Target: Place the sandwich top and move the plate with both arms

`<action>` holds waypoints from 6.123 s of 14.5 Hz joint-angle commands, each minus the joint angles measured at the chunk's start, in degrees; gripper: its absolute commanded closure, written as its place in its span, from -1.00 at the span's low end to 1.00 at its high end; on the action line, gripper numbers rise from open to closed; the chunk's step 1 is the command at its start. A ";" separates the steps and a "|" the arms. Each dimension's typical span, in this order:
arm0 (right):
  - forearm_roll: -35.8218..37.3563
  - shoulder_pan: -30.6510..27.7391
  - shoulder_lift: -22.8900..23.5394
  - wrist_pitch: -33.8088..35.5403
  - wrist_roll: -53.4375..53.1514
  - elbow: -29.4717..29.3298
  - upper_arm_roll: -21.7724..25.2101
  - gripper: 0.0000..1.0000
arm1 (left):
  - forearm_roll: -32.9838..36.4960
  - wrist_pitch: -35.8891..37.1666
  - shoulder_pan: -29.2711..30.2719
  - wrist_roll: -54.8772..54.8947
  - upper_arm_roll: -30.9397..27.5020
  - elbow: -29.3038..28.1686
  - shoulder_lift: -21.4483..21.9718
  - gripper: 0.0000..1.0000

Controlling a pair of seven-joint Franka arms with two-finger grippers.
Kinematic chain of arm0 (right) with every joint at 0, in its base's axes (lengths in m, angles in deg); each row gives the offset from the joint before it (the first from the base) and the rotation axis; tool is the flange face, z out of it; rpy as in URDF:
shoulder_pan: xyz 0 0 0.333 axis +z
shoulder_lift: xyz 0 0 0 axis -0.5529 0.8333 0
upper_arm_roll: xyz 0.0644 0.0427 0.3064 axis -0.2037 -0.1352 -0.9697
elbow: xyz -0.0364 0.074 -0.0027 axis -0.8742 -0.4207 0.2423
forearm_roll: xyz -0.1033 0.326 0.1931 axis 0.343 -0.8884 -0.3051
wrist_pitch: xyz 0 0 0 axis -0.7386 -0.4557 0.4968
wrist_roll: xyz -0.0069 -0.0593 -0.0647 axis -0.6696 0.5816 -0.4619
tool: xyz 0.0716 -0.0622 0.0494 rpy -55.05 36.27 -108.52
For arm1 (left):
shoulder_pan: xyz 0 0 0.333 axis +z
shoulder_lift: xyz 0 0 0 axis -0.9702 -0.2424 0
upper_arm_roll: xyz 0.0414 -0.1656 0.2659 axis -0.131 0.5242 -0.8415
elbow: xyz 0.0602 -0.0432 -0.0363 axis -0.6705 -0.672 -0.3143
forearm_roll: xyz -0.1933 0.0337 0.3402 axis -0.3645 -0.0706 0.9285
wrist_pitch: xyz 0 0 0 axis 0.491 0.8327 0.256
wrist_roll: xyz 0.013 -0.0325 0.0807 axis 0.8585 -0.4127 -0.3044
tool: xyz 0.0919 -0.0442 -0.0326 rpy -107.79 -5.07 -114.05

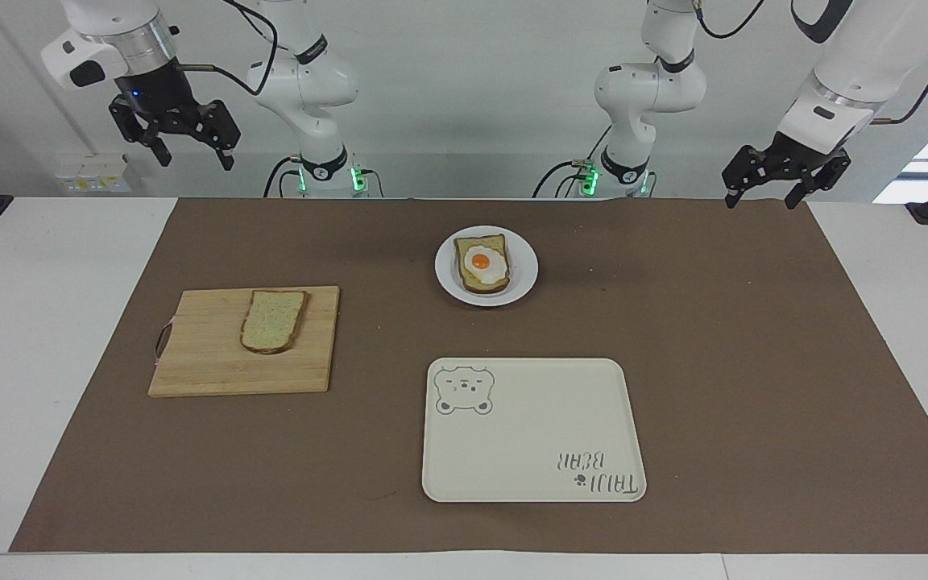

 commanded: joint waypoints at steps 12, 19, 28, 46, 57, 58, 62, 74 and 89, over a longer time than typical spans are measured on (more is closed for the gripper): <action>-0.78 -0.26 0.74 -1.61 0.74 -0.26 -0.08 -1.00 | 0.57 0.94 -0.01 0.23 -0.10 0.09 0.39 -1.00; -0.78 -0.26 0.56 -1.61 0.65 0.09 -0.08 -1.00 | 0.57 0.94 0.08 0.23 -0.10 0.09 0.39 -1.00; -0.69 -0.43 0.39 -1.61 0.83 0.53 0.01 -1.00 | 0.57 0.94 0.08 0.23 -0.10 0.09 0.39 -1.00; -0.69 -0.61 -0.84 -1.70 1.09 2.11 0.45 -1.00 | 0.57 0.94 0.08 0.23 -0.10 0.09 0.39 -1.00; -0.69 -0.70 -0.84 -1.78 1.09 2.11 0.45 -1.00 | 0.57 0.94 0.08 0.23 -0.10 0.18 0.39 -1.00; -0.69 -0.70 -0.84 -1.78 1.09 2.11 0.45 -1.00 | 0.57 0.94 0.08 0.23 -0.10 0.18 0.39 -1.00; -0.17 -0.70 -0.93 -1.87 1.00 2.55 0.45 -1.00 | 0.57 0.94 0.08 0.23 -0.10 0.09 0.39 -1.00; -0.34 -0.87 -1.11 -3.62 1.27 4.39 0.53 -1.00 | 0.57 0.94 0.08 0.23 -0.10 0.09 0.39 -1.00; -2.87 -1.05 8.37 -27.26 4.51 18.02 0.53 -1.00 | 0.57 0.94 0.08 0.23 -0.10 0.09 0.39 -1.00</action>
